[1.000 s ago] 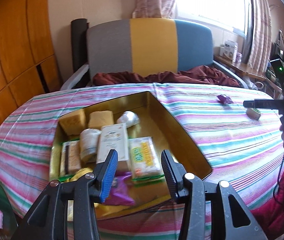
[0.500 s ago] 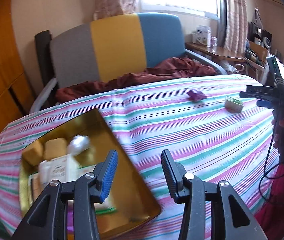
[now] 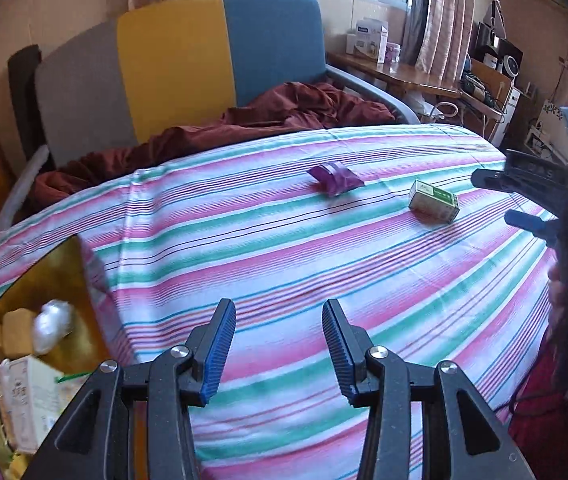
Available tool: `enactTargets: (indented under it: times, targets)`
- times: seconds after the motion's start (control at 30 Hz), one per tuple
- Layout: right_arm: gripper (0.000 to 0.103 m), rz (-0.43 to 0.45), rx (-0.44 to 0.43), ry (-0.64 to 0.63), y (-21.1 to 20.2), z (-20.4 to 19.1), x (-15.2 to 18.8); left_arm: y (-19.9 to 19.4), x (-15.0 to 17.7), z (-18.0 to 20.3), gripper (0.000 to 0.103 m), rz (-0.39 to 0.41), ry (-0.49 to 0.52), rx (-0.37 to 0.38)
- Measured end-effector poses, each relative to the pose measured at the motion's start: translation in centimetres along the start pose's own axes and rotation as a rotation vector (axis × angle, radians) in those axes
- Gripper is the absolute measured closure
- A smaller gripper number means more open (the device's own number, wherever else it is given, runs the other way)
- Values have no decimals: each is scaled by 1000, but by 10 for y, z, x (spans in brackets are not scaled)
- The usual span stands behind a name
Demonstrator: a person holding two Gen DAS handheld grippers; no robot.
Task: Organize objects
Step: 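Grasp the purple snack with the left gripper while the right grasps the green oil box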
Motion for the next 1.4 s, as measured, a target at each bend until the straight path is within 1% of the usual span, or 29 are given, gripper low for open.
enactTargets:
  times: [0.13, 0.23, 0.3, 0.37, 0.43, 0.57, 0.63, 0.67, 0.77, 0.97, 1.0, 1.03, 1.07, 1.13, 1.2, 1.33, 1.4]
  targets:
    - [17, 22, -32, 64, -7, 9, -6, 28, -25, 7, 58, -30, -8, 43]
    - [17, 1, -55, 109, -5, 14, -8, 52, -44, 12, 58, -45, -10, 68]
    - [17, -14, -66, 123, -3, 16, -9, 67, -56, 16, 58, -54, -15, 98]
    - [17, -27, -81, 130, -2, 16, -8, 82, -68, 17, 57, -67, -59, 155]
    - [17, -34, -94, 130, -2, 15, -8, 96, -78, 15, 55, -76, -113, 184]
    - [16, -34, -114, 135, -3, 15, -8, 121, -104, 14, 54, -69, -167, 189]
    - [15, -39, -124, 140, -3, 15, -7, 133, -116, 17, 47, -64, -173, 188]
    - [15, -44, -127, 140, -2, 15, -7, 140, -123, 18, 46, -64, -179, 185]
    - [15, -61, -142, 142, 0, 14, -5, 164, -136, 20, 45, -85, -199, 170]
    - [14, -102, -158, 145, 7, 13, -2, 204, -149, 25, 45, -140, -200, 126]
    - [14, -105, -160, 147, 8, 13, -2, 205, -150, 26, 48, -134, -186, 115]
    - [14, -105, -159, 145, 8, 13, -2, 204, -149, 29, 62, -125, -159, 95]
    - [14, -104, -156, 140, 9, 13, -2, 202, -146, 30, 65, -118, -141, 86]
    - [14, -107, -158, 136, 9, 13, -2, 195, -138, 34, 65, -105, -113, 103]
    - [14, -108, -161, 136, 10, 12, -3, 185, -126, 37, 66, -94, -81, 101]
    - [14, -98, -160, 149, 9, 15, -5, 157, -89, 44, 66, -92, -33, 103]
    - [14, -97, -158, 154, 9, 16, -5, 139, -67, 48, 66, -90, -13, 87]
Point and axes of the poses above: each gripper's, at about its wrist camera, not at the fingertips, and y roughly the way its jaws point, z to its right, x to its underside, the point moved 2 cm from there along y, roughly the way its jaws point, and after that the axes turned 10 degrees about y, right-handed, at the moved point
